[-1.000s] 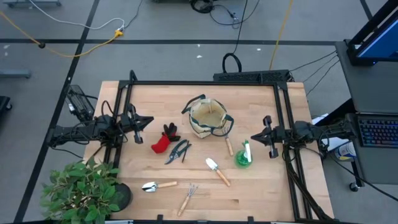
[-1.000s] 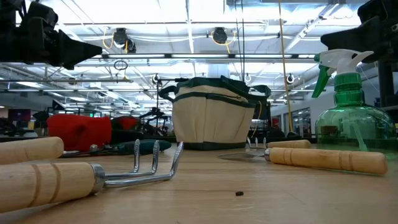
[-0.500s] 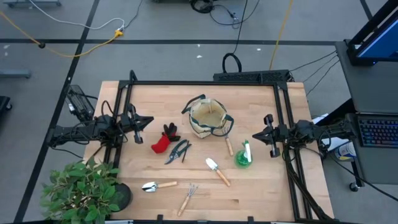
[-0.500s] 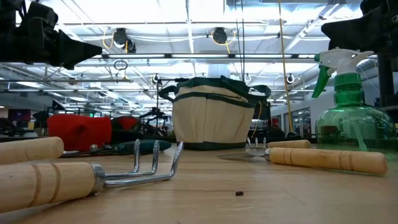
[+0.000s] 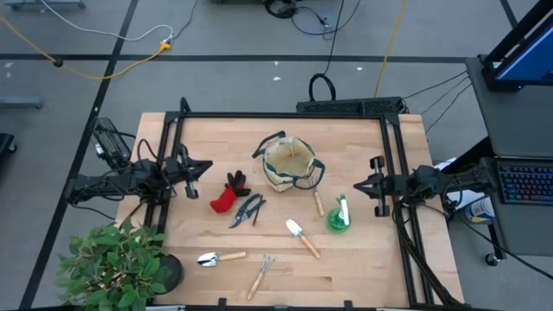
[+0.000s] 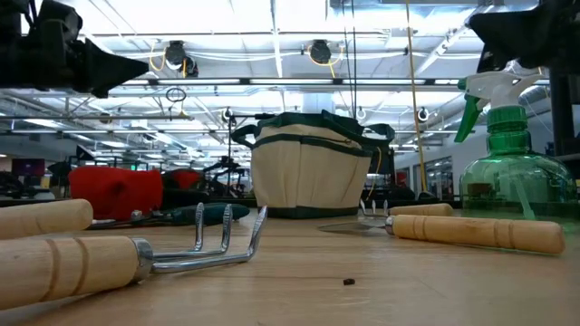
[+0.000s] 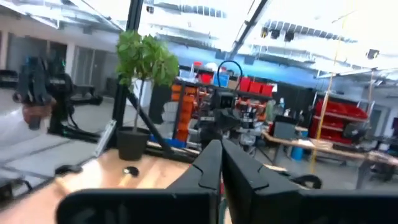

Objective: Pick & Place Garden tools in Gardening bag
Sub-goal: Put the green spray bottle into the gardening bag

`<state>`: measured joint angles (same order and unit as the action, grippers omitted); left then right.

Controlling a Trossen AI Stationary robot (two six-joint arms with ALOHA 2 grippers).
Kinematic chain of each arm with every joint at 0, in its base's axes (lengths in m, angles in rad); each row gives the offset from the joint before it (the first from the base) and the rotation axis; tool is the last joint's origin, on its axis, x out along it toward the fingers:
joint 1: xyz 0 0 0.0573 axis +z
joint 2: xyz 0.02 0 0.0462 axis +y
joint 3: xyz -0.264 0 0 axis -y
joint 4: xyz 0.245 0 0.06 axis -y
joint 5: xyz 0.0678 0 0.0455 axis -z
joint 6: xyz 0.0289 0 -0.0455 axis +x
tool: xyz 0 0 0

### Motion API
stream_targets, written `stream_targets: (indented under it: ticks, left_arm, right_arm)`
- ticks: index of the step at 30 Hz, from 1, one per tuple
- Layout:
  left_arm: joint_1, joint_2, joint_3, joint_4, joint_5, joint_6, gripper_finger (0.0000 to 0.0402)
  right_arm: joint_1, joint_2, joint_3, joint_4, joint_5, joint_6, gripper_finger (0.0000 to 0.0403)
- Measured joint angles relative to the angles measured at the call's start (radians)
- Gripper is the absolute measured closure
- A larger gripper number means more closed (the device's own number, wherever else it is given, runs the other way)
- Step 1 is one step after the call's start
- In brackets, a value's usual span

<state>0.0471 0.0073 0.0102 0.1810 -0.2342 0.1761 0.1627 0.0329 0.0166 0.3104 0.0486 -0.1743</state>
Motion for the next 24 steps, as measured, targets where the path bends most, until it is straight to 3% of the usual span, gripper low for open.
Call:
stream_targets:
  ticks: [6,13,17,24]
  left_arm:
    - [0.000,0.000,0.000,0.042,-0.001,0.011,0.0371]
    - [0.000,0.000,0.000,0.089,-0.002,-0.001,0.0371]
    - [0.000,0.000,0.000,0.123,-0.002,-0.006,0.0371]
    - [0.000,0.000,0.000,0.139,-0.002,-0.006,0.0371]
  right_arm:
    - [0.002,0.069,0.000,0.043,-0.026,0.028,0.0305]
    - [0.002,0.178,0.012,0.262,-0.026,0.032,0.0206]
    - [0.002,0.245,0.072,0.192,-0.027,0.044,0.0184]
    - [0.002,0.376,0.247,-0.064,-0.049,0.125,0.0182]
